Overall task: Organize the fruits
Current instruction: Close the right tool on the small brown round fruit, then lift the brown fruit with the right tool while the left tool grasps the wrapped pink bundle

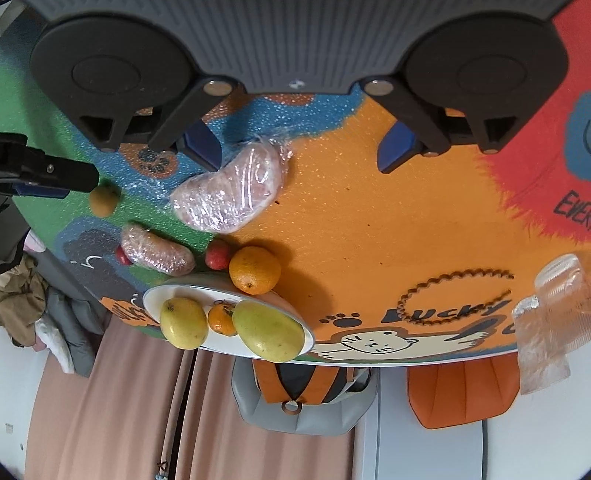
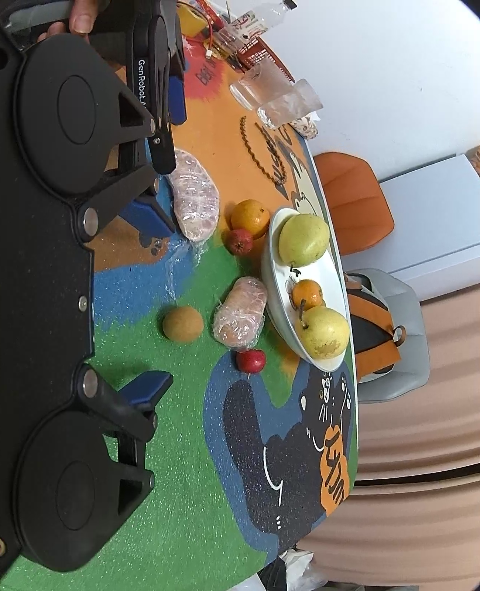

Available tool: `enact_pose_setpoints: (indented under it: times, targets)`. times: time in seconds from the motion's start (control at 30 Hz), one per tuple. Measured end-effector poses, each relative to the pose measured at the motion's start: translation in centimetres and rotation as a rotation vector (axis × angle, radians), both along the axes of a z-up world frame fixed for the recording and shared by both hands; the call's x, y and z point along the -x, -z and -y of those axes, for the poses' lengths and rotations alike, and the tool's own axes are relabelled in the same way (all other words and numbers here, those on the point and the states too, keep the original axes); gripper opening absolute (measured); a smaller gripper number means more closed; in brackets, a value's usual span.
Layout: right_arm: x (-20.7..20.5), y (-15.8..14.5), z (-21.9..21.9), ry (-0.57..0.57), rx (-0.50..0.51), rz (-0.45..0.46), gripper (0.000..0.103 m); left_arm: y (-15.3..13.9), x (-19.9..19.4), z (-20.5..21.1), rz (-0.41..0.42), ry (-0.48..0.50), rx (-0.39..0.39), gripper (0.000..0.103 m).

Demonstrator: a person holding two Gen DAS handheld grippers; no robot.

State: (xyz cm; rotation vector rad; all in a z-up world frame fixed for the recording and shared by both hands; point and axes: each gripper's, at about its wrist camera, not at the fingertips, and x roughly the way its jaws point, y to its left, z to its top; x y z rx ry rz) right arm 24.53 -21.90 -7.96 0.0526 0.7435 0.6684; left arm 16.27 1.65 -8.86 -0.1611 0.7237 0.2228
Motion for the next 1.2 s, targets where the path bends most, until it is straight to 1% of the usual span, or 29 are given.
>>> enact_pose_setpoints:
  times: [0.1,0.23,0.37,0.4,0.5,0.57,0.67,0.83,0.93,1.0,1.03,1.07,1.2]
  targets:
    - [-0.4,0.1,-0.2,0.002,0.002,-0.002,0.075,0.2,-0.2,-0.1,-0.005,-0.006,-0.03,0.09]
    - [-0.8,0.3,-0.4,0.001,0.001,-0.002,0.073,0.2,-0.6,-0.5,-0.007,-0.016,-0.04,0.09]
    - [-1.2,0.5,-0.7,-0.006,0.0,-0.011,0.064,0.2,-1.0,-1.2,-0.005,-0.042,-0.043,0.09]
    - [-1.3,0.5,-0.8,-0.008,0.0,-0.013,0.062,0.2,-1.1,-1.3,-0.006,-0.047,-0.045,0.089]
    - [-1.6,0.5,-1.1,-0.004,-0.003,-0.012,0.062,0.1,-1.4,-1.7,-0.004,-0.054,-0.049,0.087]
    - [-1.8,0.7,-1.3,-0.001,-0.001,-0.013,0.062,0.0,-1.5,-2.0,0.0,-0.06,-0.041,0.086]
    - [-2.0,0.8,-1.6,-0.001,0.004,-0.005,0.062,-0.1,-1.3,-2.5,0.015,-0.06,-0.005,0.086]
    - [-2.4,0.8,-1.9,0.002,0.02,0.006,0.059,-0.6,-0.8,-2.5,0.039,-0.052,0.029,0.087]
    - [-2.5,0.8,-2.0,0.001,0.018,0.005,0.05,-0.7,-0.9,-2.3,0.036,-0.026,0.059,0.088]
    - [-2.4,0.9,-2.1,-0.002,0.017,0.006,0.037,-0.8,-0.9,-2.0,0.038,-0.013,0.063,0.088]
    - [-2.4,0.9,-2.1,-0.004,0.016,0.005,0.033,-0.8,-1.0,-1.8,0.041,-0.008,0.062,0.089]
    - [-2.4,0.9,-2.1,-0.004,0.017,0.005,0.024,-0.8,-1.0,-1.7,0.043,-0.004,0.062,0.089]
    - [-2.3,0.9,-1.9,-0.008,0.017,-0.001,0.023,-0.9,-1.3,-1.1,0.05,0.018,0.078,0.09]
